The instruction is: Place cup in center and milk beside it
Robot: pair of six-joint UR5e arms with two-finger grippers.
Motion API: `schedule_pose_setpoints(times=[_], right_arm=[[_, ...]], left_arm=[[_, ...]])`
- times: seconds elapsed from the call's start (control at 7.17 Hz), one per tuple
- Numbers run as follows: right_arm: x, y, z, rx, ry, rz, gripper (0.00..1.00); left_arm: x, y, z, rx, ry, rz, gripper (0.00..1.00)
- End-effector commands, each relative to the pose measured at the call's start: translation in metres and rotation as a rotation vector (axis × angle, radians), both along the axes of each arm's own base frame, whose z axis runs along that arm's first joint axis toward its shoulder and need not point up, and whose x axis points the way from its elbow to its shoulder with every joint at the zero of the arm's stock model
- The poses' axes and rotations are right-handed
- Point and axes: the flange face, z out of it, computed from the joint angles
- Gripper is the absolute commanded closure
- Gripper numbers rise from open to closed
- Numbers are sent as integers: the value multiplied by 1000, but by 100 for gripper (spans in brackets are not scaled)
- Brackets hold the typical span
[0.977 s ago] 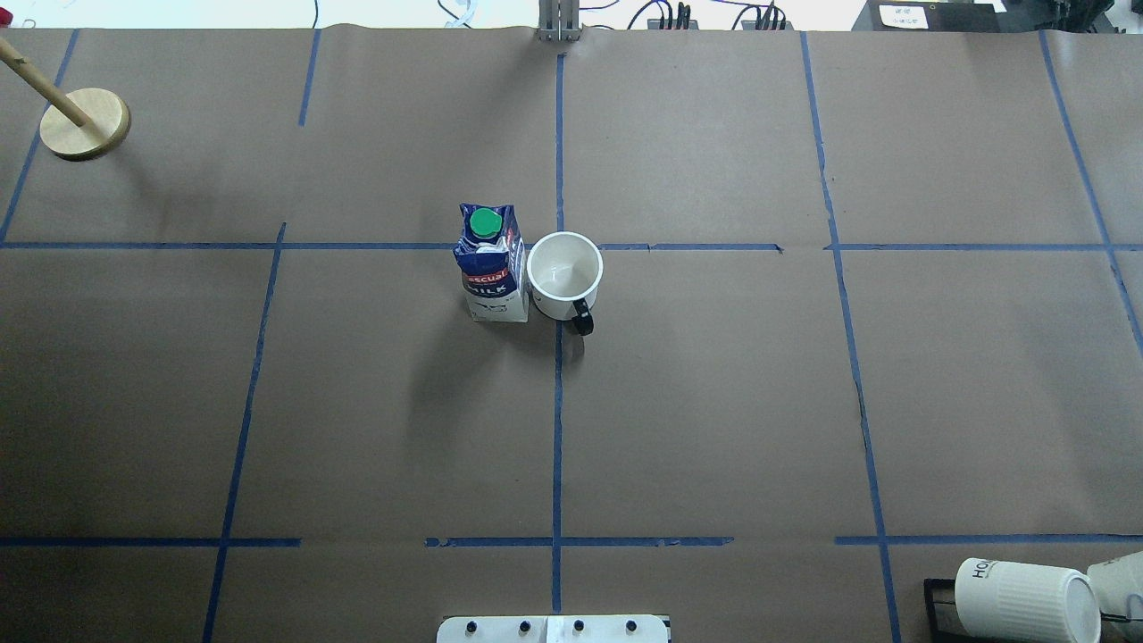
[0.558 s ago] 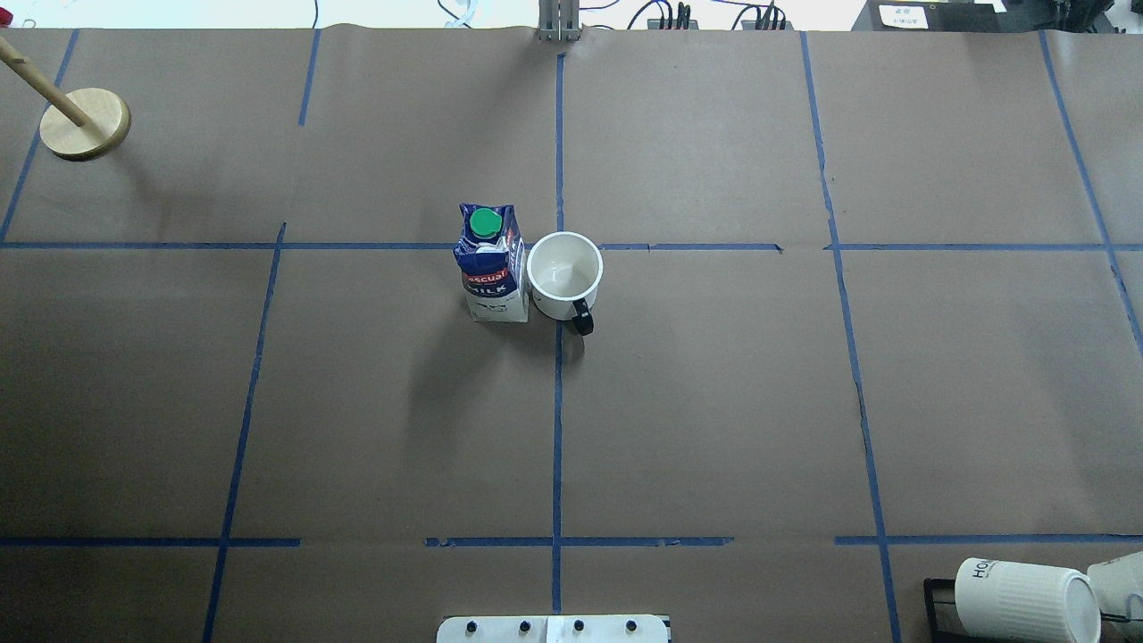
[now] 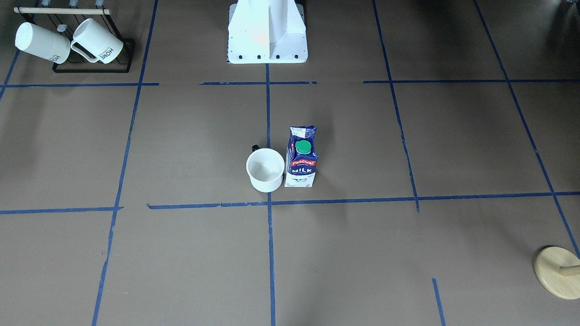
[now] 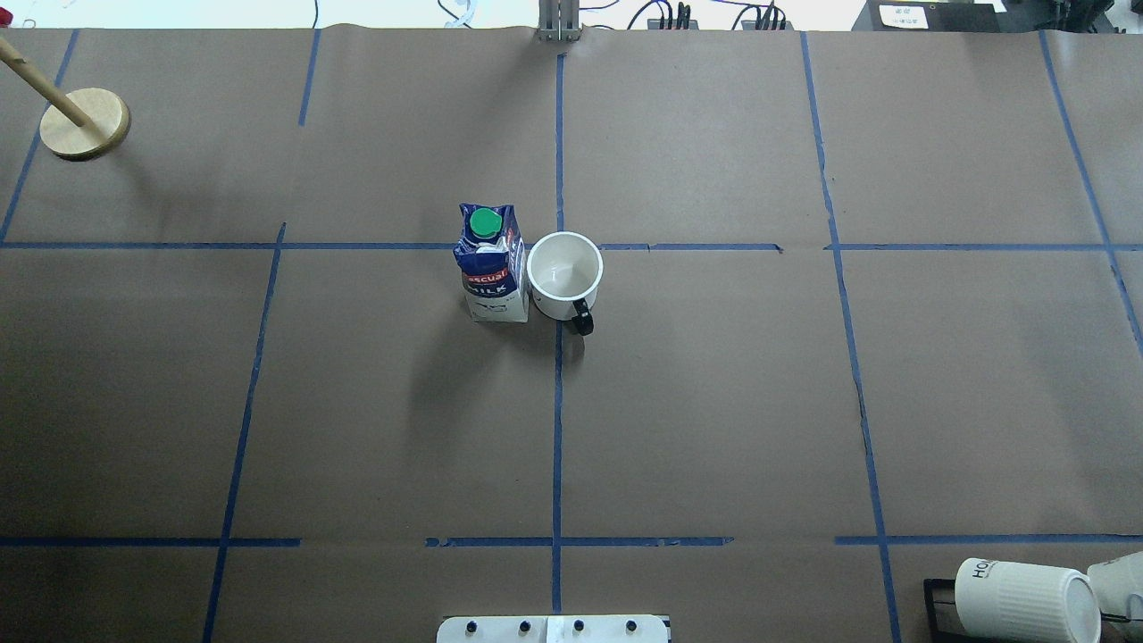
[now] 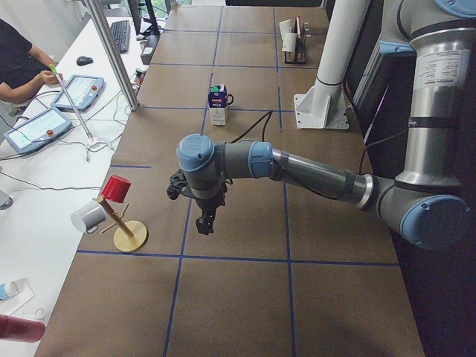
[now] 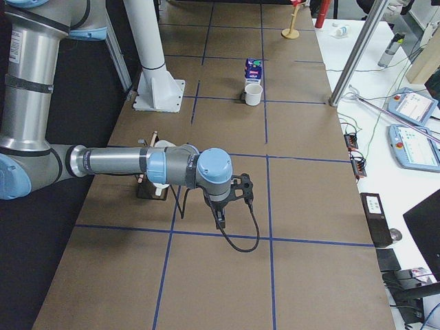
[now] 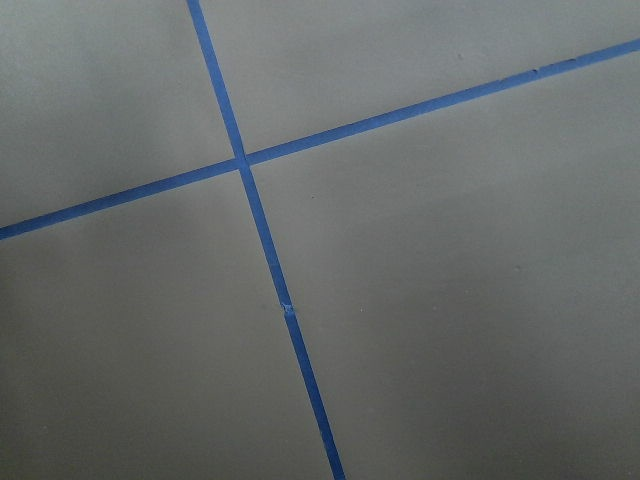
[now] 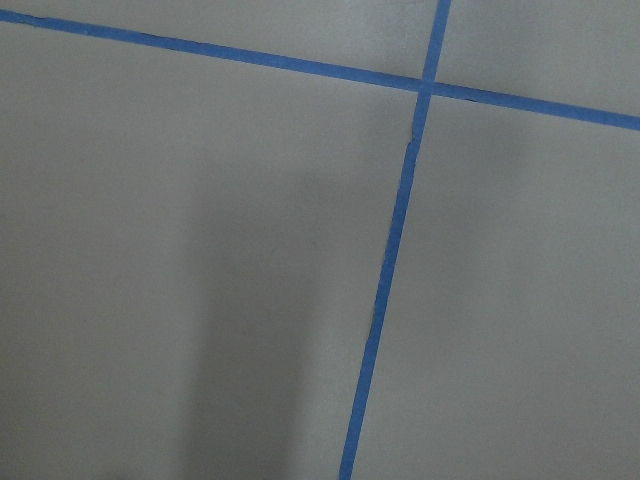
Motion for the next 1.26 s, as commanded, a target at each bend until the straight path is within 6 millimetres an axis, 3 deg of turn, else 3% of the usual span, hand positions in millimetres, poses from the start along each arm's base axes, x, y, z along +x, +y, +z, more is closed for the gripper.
schedule_pose_setpoints(times=[0.0, 0.42, 1.12], right_arm=[[0, -4, -4, 11, -2, 0, 0], [-1, -20, -15, 32, -3, -1, 0], [0, -14, -4, 0, -4, 2, 0]], left_arm=[[1, 1, 0, -1, 1, 0, 0], [3, -3, -4, -19, 27, -22, 0], [3, -1, -2, -4, 14, -16, 0]])
